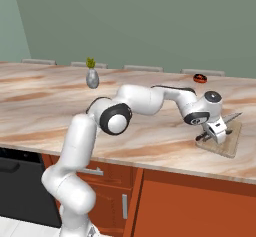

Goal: Open the drawer on the right and place the cutting tools on the cutting board.

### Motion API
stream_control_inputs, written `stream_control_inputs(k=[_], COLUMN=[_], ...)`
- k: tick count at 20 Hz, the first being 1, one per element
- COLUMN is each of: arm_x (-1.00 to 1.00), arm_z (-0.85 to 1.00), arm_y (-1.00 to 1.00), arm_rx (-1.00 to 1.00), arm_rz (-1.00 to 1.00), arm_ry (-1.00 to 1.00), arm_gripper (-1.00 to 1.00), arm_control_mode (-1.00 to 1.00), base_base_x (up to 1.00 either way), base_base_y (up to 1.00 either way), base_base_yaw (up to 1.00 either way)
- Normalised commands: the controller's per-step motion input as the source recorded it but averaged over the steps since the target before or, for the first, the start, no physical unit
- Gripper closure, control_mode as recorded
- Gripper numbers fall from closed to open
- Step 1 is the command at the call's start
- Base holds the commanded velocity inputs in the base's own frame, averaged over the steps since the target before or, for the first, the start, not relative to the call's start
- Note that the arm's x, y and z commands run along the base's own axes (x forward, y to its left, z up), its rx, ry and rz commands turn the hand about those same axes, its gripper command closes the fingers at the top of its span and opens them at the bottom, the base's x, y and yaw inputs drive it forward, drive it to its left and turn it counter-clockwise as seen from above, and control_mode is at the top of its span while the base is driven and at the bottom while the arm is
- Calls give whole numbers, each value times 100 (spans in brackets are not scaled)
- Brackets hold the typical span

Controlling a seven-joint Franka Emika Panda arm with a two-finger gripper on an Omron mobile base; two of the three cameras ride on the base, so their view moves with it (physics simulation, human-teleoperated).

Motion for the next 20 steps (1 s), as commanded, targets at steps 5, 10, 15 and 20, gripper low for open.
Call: stream_control_inputs(k=[5,10,15,20], arm_x=[32,4,0,4], arm_z=[-14,-17,-2,-4], arm_y=[-44,-51,-30,0], arm_rx=[0,0,1,0], arm_rz=[0,0,0,0], arm_ry=[0,0,0,0], arm_gripper=[100,100,100,-100], arm_control_mode=[-100,-100,-100,-100], base_base_x=[0,0,0,0], base_base_y=[0,0,0,0], base_base_yaw=[0,0,0,0])
